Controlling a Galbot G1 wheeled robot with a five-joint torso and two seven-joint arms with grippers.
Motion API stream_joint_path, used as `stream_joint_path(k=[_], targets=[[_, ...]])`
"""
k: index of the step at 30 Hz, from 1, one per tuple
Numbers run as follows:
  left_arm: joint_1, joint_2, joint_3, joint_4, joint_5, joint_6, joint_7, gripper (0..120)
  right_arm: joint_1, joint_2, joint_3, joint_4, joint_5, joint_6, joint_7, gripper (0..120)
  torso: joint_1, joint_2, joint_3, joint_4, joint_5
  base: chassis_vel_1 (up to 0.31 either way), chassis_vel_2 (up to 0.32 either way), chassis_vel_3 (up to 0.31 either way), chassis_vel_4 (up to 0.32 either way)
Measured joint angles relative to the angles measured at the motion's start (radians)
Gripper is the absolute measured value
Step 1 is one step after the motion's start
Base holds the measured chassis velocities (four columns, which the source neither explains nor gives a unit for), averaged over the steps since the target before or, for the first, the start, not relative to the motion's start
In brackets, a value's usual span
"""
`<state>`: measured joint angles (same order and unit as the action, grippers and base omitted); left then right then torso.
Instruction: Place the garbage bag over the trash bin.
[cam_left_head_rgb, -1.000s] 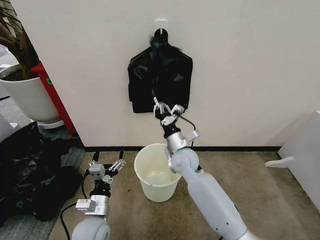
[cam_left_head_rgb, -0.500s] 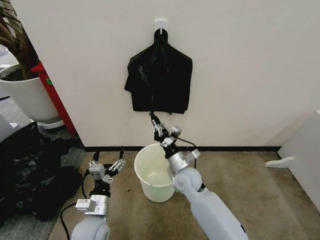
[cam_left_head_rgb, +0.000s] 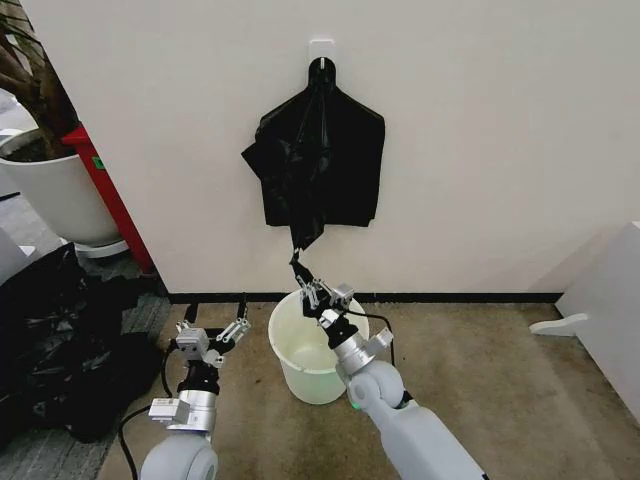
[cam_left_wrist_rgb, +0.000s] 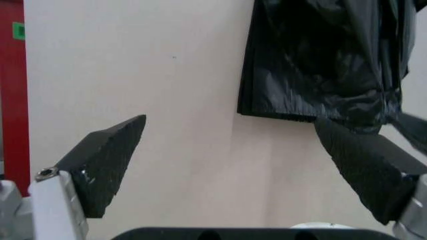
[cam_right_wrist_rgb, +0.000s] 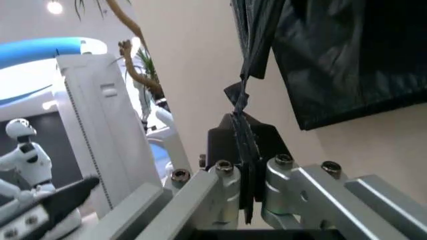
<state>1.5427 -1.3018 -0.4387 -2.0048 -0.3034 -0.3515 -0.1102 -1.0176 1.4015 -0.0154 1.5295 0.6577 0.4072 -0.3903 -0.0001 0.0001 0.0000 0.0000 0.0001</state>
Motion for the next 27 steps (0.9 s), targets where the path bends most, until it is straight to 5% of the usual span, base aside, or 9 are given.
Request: stream_joint_path(k=[16, 27], targets=[[-0.012, -0.002, 0.003, 0.010, -0.005, -0.001, 0.001, 100, -0.013, -0.033, 0.096, -0.023, -0.240, 0.099, 0.047, 0, 0.000, 0.000, 0.000, 0.0000, 0.0001, 0.000, 0.000, 0.000, 0.000], [-0.012, -0.004, 0.005, 0.016, -0.004, -0.006, 0.002, 100, -0.076, -0.098, 0.180, 0.160, -0.367, 0.156, 0.180, 43, 0.000, 0.000, 0.000, 0.0000, 0.0000, 0.000, 0.000, 0.000, 0.000]])
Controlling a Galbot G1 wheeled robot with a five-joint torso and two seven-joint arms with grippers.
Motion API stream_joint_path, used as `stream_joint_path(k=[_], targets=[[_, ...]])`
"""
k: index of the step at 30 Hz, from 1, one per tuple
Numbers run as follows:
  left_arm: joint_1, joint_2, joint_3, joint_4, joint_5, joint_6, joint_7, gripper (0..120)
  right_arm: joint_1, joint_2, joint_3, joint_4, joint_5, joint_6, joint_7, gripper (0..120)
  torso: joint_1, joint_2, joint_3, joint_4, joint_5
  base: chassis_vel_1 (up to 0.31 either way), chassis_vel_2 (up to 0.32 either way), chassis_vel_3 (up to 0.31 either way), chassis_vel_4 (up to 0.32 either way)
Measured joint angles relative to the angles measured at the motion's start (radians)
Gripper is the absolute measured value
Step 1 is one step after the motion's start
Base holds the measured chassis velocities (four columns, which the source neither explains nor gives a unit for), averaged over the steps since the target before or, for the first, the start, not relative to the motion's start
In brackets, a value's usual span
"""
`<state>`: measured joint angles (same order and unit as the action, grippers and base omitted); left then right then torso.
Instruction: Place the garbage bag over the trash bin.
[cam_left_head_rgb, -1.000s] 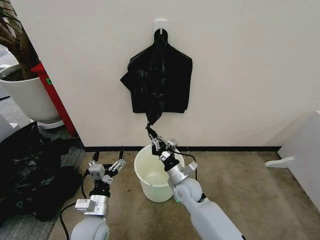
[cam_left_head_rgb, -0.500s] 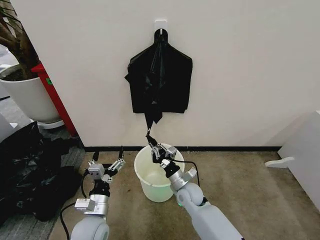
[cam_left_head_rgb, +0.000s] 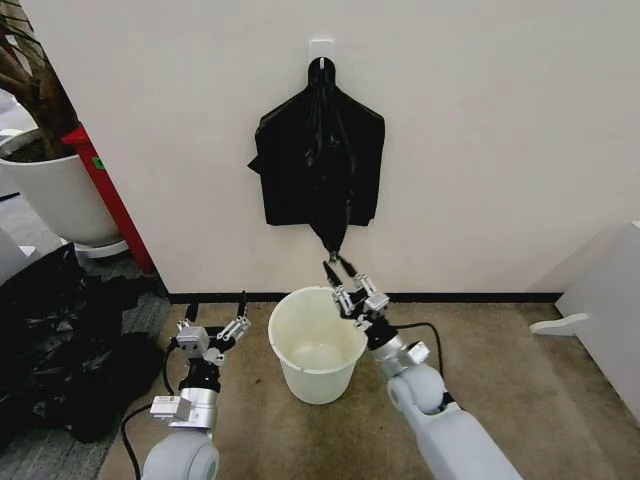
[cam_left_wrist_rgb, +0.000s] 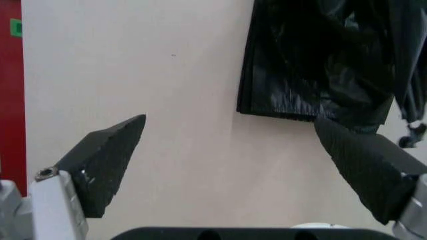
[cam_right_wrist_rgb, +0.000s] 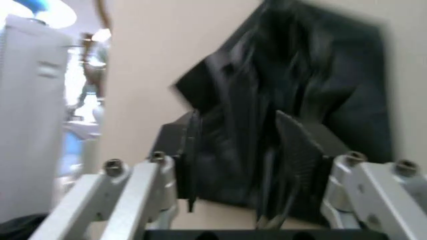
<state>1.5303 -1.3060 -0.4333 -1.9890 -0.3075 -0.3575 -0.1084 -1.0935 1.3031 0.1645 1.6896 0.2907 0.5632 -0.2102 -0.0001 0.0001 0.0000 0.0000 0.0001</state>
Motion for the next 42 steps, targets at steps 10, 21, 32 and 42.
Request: stream_joint_path(k=[10, 21, 32, 42], targets=[[0.002, -0.005, 0.003, 0.007, 0.016, -0.003, 0.001, 100, 0.077, -0.041, -0.018, 0.067, -0.236, -0.223, 0.309, 79, 0.000, 0.000, 0.000, 0.0000, 0.0000, 0.000, 0.000, 0.000, 0.000], [0.000, -0.002, -0.008, 0.018, 0.015, -0.004, -0.001, 100, 0.253, -0.086, -0.045, -0.060, -0.447, -0.360, 0.400, 100, 0.000, 0.000, 0.000, 0.0000, 0.0000, 0.000, 0.000, 0.000, 0.000], [-0.014, -0.006, -0.002, 0.033, 0.015, -0.004, -0.003, 100, 0.332, -0.069, -0.091, -0.102, -0.484, -0.374, 0.392, 94, 0.000, 0.000, 0.000, 0.0001, -0.0001, 0.000, 0.000, 0.000, 0.000], [-0.014, 0.002, -0.008, 0.032, 0.011, -0.003, -0.004, 100, 0.366, -0.057, -0.110, -0.114, -0.563, -0.419, 0.392, 57, 0.000, 0.000, 0.000, 0.0000, -0.0001, 0.000, 0.000, 0.000, 0.000]])
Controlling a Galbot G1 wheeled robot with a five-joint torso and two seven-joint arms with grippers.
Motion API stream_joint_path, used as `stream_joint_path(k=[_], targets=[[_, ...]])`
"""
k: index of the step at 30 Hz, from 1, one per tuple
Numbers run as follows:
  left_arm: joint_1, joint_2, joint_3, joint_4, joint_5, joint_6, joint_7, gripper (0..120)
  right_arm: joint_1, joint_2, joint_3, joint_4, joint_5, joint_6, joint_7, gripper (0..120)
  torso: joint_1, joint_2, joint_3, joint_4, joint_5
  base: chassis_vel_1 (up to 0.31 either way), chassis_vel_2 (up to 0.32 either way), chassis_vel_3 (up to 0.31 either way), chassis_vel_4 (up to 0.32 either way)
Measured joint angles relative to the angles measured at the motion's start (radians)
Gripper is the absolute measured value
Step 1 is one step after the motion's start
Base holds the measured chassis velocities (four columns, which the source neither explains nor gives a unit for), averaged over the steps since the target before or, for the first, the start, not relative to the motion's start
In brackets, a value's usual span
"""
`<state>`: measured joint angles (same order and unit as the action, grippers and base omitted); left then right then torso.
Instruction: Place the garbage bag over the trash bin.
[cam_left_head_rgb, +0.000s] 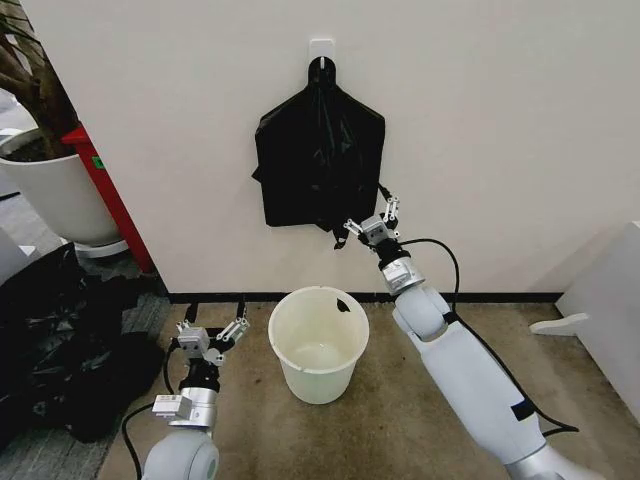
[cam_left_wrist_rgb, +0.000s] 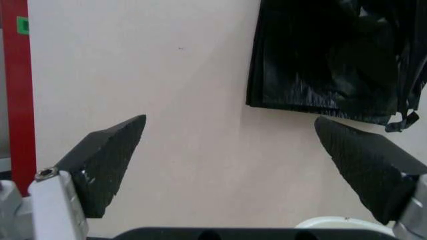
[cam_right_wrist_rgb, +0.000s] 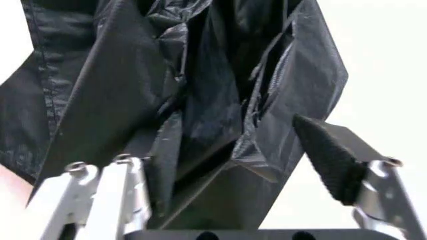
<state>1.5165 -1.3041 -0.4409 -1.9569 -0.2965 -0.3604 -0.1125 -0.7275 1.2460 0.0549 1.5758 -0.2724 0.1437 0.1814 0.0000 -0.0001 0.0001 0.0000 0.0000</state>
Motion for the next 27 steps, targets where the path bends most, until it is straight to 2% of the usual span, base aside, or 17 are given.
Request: stream_joint_path(k=[5, 7, 8, 11, 13, 16, 21, 23, 27], targets=[[0.000, 0.001, 0.000, -0.003, -0.002, 0.000, 0.000, 100, 0.003, 0.010, -0.007, 0.008, -0.005, -0.027, 0.001, 38, 0.000, 0.000, 0.000, 0.0000, 0.0000, 0.000, 0.000, 0.000, 0.000], [0.000, 0.002, 0.000, -0.004, -0.002, 0.000, 0.000, 100, 0.003, 0.011, -0.007, 0.009, -0.006, -0.028, 0.002, 36, 0.000, 0.000, 0.000, 0.0000, 0.0000, 0.000, 0.000, 0.000, 0.000], [0.000, 0.002, -0.001, -0.005, -0.002, 0.000, -0.001, 100, -0.001, 0.014, -0.005, 0.016, -0.003, -0.035, 0.014, 27, 0.000, 0.000, 0.000, 0.0000, 0.0000, 0.000, 0.000, 0.000, 0.000], [0.000, 0.003, -0.001, -0.007, -0.004, 0.000, -0.001, 100, -0.014, 0.017, -0.004, 0.032, 0.021, -0.044, 0.032, 15, 0.000, 0.000, 0.000, 0.0000, 0.0000, 0.000, 0.000, 0.000, 0.000], [0.000, 0.003, -0.001, -0.008, -0.004, 0.000, -0.001, 100, -0.016, 0.017, -0.003, 0.035, 0.026, -0.044, 0.035, 14, 0.000, 0.000, 0.000, 0.0000, 0.0000, 0.000, 0.000, 0.000, 0.000], [-0.001, 0.004, 0.000, -0.013, -0.006, 0.001, -0.001, 100, -0.029, 0.016, 0.000, 0.062, 0.066, -0.044, 0.046, 0, 0.000, 0.000, 0.000, 0.0000, 0.0000, 0.000, 0.000, 0.000, 0.000], [-0.015, 0.019, 0.002, -0.032, -0.027, 0.001, 0.003, 100, -0.056, 0.013, 0.008, 0.128, 0.175, -0.032, 0.054, 0, 0.000, 0.000, 0.000, 0.0000, -0.0001, 0.000, 0.000, 0.000, 0.000], [-0.034, 0.035, 0.003, -0.042, -0.047, 0.000, 0.016, 100, -0.066, 0.010, 0.008, 0.160, 0.272, -0.007, 0.034, 0, 0.000, 0.000, 0.000, 0.0000, 0.0000, 0.000, 0.000, 0.000, 0.000], [-0.104, 0.135, 0.016, -0.051, -0.138, -0.028, 0.094, 100, -0.079, -0.010, -0.001, 0.247, 0.546, 0.036, -0.025, 0, 0.000, 0.000, 0.000, 0.0000, -0.0002, 0.000, 0.000, 0.000, 0.000]])
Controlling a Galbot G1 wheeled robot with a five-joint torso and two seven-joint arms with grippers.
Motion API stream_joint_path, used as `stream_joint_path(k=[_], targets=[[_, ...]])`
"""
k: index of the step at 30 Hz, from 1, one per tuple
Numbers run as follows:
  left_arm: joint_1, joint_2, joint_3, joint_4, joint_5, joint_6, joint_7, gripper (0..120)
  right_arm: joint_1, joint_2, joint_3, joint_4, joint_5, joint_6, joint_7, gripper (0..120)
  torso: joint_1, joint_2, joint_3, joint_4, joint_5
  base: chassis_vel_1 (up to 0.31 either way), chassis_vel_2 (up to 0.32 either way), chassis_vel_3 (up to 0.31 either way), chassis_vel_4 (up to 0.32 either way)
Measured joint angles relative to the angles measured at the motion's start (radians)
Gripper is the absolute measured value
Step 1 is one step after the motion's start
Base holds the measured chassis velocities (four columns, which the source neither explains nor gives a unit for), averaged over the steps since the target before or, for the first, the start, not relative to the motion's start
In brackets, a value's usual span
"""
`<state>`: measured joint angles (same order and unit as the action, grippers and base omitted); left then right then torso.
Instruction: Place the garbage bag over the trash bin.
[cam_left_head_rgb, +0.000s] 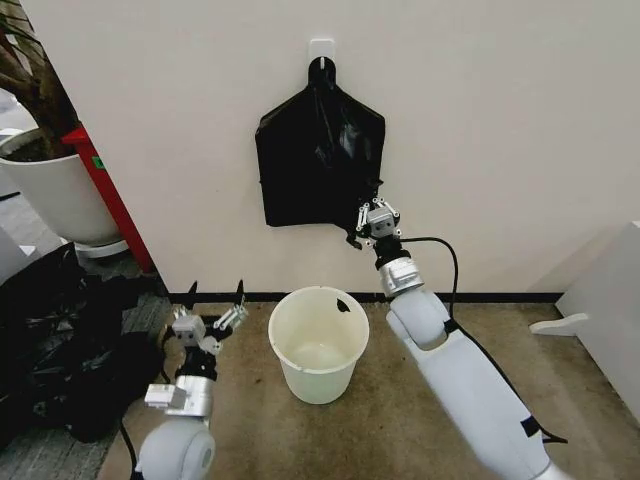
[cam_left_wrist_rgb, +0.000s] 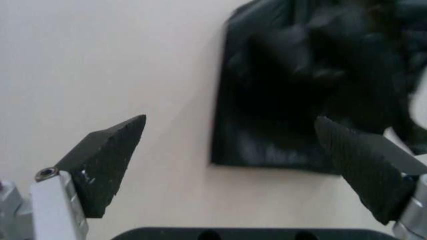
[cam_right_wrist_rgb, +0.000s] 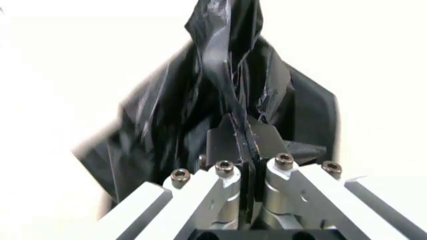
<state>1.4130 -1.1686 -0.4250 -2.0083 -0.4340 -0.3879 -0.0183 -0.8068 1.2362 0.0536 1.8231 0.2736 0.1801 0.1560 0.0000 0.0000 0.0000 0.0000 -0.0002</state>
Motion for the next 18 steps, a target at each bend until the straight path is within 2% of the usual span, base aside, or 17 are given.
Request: stream_joint_path(k=[1, 3, 5, 8, 9, 10, 12, 13, 16, 18], targets=[[-0.024, 0.043, 0.005, 0.000, -0.036, -0.011, 0.030, 100, 0.000, -0.006, 0.000, 0.017, 0.046, 0.006, -0.013, 0, 0.000, 0.000, 0.000, 0.0002, -0.0002, 0.000, 0.000, 0.000, 0.000], [-0.039, 0.069, 0.007, 0.000, -0.060, -0.017, 0.050, 100, 0.000, -0.009, 0.000, 0.026, 0.068, 0.008, -0.020, 0, 0.000, 0.000, 0.000, -0.0002, -0.0001, 0.000, 0.000, 0.000, 0.000], [-0.097, 0.165, 0.019, 0.008, -0.139, -0.033, 0.128, 100, 0.000, -0.018, 0.001, 0.046, 0.130, 0.016, -0.044, 0, 0.000, 0.000, 0.000, -0.0001, -0.0001, 0.000, 0.000, 0.000, 0.000], [-0.166, 0.252, 0.036, 0.028, -0.186, -0.040, 0.194, 100, 0.000, -0.021, 0.003, 0.059, 0.170, 0.022, -0.063, 0, 0.000, 0.000, 0.000, 0.0000, -0.0003, 0.000, 0.000, 0.000, 0.000], [-0.222, 0.303, 0.048, 0.047, -0.199, -0.041, 0.233, 100, 0.003, -0.019, 0.002, 0.062, 0.187, 0.027, -0.077, 0, 0.000, 0.000, 0.000, -0.0002, -0.0002, 0.000, 0.000, 0.000, 0.000], [-0.222, 0.303, 0.048, 0.047, -0.199, -0.041, 0.233, 100, 0.003, -0.019, 0.002, 0.062, 0.187, 0.027, -0.077, 0, 0.000, 0.000, 0.000, -0.0002, -0.0002, 0.000, 0.000, 0.000, 0.000], [-0.278, 0.349, 0.056, 0.064, -0.203, -0.041, 0.258, 100, 0.011, -0.012, -0.004, 0.059, 0.196, 0.032, -0.088, 0, 0.000, 0.000, 0.000, -0.0006, -0.0003, 0.000, 0.000, 0.000, 0.000], [-0.328, 0.410, 0.058, 0.069, -0.204, -0.032, 0.268, 100, 0.041, 0.006, -0.031, 0.035, 0.201, 0.041, -0.103, 0, 0.000, 0.000, 0.000, -0.0006, 0.0000, 0.000, 0.000, 0.000, 0.000], [-0.384, 0.487, 0.060, 0.064, -0.206, -0.002, 0.258, 100, 0.094, 0.042, -0.083, -0.006, 0.205, 0.054, -0.120, 0, 0.000, 0.000, 0.000, 0.0009, -0.0002, 0.000, 0.000, 0.000, 0.000], [-0.406, 0.502, 0.068, 0.066, -0.209, 0.009, 0.255, 100, 0.099, 0.047, -0.088, -0.009, 0.205, 0.054, -0.121, 0, 0.000, 0.000, 0.000, 0.0009, -0.0001, 0.000, 0.000, 0.000, 0.000]])
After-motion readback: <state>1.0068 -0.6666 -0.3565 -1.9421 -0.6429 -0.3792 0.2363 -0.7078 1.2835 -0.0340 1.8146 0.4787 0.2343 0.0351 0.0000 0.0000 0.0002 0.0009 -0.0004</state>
